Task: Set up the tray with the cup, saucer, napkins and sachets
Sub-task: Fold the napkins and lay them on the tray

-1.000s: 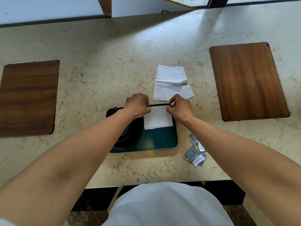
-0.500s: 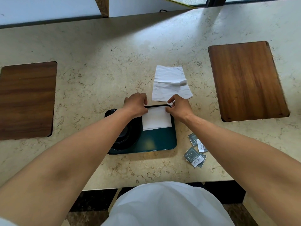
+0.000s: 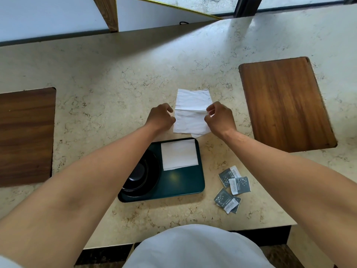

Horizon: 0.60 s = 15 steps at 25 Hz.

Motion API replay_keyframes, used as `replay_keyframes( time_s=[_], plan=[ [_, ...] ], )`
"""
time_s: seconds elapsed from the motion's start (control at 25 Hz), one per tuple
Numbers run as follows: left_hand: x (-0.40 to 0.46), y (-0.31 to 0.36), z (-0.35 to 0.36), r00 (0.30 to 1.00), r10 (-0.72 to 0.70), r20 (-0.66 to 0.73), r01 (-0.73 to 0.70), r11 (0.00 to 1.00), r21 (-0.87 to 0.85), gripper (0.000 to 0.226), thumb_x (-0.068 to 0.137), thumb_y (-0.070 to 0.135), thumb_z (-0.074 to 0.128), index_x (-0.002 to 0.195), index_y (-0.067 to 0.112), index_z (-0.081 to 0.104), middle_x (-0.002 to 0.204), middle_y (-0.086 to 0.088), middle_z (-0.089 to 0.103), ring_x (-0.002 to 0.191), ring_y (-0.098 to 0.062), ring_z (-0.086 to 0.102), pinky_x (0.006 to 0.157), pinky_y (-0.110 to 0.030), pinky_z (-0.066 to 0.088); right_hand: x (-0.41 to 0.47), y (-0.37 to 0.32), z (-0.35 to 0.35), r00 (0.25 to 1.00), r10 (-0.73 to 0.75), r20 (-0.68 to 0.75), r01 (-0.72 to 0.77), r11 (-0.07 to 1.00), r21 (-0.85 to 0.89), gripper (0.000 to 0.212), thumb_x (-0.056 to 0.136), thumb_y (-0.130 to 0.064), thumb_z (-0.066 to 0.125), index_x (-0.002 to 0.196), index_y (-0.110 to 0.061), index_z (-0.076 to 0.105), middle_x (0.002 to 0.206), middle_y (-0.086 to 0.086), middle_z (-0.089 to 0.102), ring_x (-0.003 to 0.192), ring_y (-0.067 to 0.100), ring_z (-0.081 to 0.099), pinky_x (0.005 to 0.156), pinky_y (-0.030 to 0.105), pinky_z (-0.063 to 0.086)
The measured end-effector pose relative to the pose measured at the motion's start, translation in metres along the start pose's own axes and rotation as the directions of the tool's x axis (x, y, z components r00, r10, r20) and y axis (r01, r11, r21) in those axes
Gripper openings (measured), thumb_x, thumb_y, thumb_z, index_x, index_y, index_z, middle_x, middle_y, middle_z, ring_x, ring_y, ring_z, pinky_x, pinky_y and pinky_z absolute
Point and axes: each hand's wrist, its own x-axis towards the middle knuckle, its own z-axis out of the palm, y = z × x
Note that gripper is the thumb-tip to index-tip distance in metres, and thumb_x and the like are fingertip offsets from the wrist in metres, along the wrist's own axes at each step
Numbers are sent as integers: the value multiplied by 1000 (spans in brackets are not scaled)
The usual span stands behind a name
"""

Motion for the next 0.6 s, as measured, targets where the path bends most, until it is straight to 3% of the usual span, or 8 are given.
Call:
replay_keyframes(
  time_s=[0.28,0.44,0.6],
  plan=[
    [29,13,8,993,-56,-106,37,985,-166,31,85,8,61,116,11,63,97,-3,68,91,-17,61,70,-25,46,24,9,5,997,76,27,-79,991,110,41,85,-12,65,124,-19,52,89,-10,61,83,9,62,65,24,50],
    [36,16,6,995,-82,-52,67,966,-250,33,82,11,66,115,10,63,105,-8,69,95,-25,68,87,-38,56,26,5,11,997,45,56,-53,989,141,45,83,-14,69,125,-21,52,91,-7,60,81,8,60,60,18,45],
    [34,18,4,992,-124,-2,114,920,-376,34,76,3,70,109,9,65,102,-17,69,80,-28,68,76,-42,60,25,4,9,994,86,66,-97,978,187,46,82,-16,71,124,-23,53,89,-8,60,78,5,60,60,17,44]
  ],
)
